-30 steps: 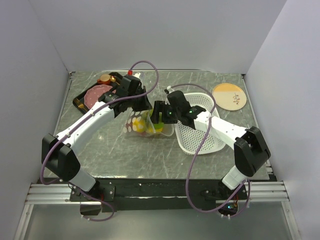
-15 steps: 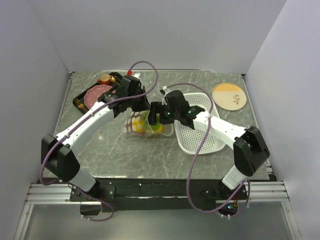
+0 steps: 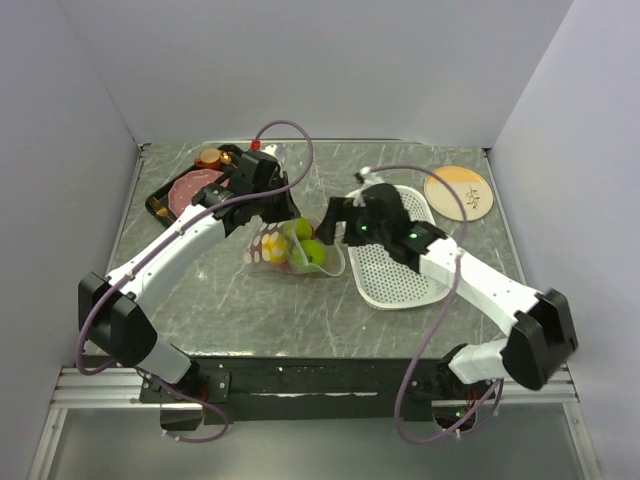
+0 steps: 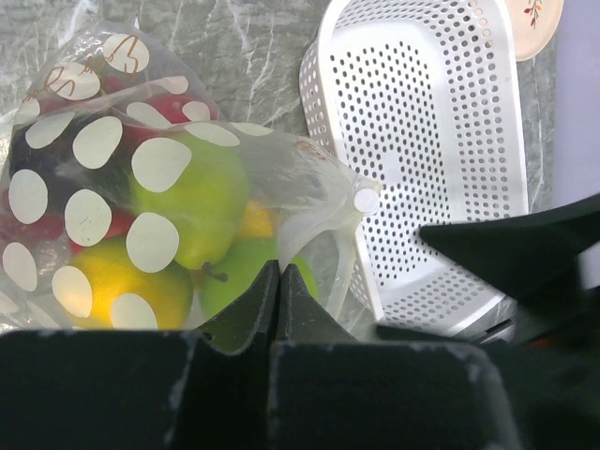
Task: Place the food in the zip-top bag and seal the zipper
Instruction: Place the fake fruit in the zipper food storage bag, then adjust the zipper food storage bag at the center of the board.
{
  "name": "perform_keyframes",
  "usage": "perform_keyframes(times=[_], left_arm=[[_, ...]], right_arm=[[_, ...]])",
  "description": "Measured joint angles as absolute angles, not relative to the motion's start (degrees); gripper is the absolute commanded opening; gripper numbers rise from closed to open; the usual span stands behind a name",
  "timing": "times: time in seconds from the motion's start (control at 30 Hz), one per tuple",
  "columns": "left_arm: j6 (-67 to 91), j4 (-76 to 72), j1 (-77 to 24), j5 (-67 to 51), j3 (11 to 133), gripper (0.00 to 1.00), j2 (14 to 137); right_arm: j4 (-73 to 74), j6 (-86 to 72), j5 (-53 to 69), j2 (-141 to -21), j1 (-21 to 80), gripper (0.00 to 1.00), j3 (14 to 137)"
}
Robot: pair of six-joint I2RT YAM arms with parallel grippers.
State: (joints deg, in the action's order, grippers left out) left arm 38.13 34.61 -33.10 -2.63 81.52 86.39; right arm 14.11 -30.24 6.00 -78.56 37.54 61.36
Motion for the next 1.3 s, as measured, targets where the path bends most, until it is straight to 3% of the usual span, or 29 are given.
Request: perform_keyframes(times=[0.03,0.07,0.1,0.23,0.53,1.1,1.3], left_arm=[[38.1,34.6,-33.1,-2.6,81.5,0.01,86.3],[38.1,34.7,-33.1,-2.6,81.5,0.01,86.2],[38.1,34.7,-33.1,-2.6,81.5,0.01,86.1],[38.2,34.6,-33.1,-2.6,80.9,0.01,85.2],[38.2,34.7,-33.1,-2.6,80.8,0.01,85.0],[38.1,34.7,-33.1,-2.7,80.8,0.01,85.0],[38.1,34.7,-33.1,-2.7,80.8,0.01,85.0]], right_arm=[[14.3,-30.5,5.1,-76.8,36.4,0.88,60.6],[14.5,-30.8,4.7,-75.5,34.9,0.77,60.3],[14.6,-31.0,4.3,-74.9,33.8,0.73,60.2],[14.1,-31.5,5.4,-75.8,29.7,0.66,59.9],[8.1,-38.6,16.0,-80.2,29.4,0.66,57.5],[4.1,-47.4,18.3,-86.1,29.4,0.44,57.9],[3.4,-49.0,17.3,-86.1,29.4,0.51,57.8]])
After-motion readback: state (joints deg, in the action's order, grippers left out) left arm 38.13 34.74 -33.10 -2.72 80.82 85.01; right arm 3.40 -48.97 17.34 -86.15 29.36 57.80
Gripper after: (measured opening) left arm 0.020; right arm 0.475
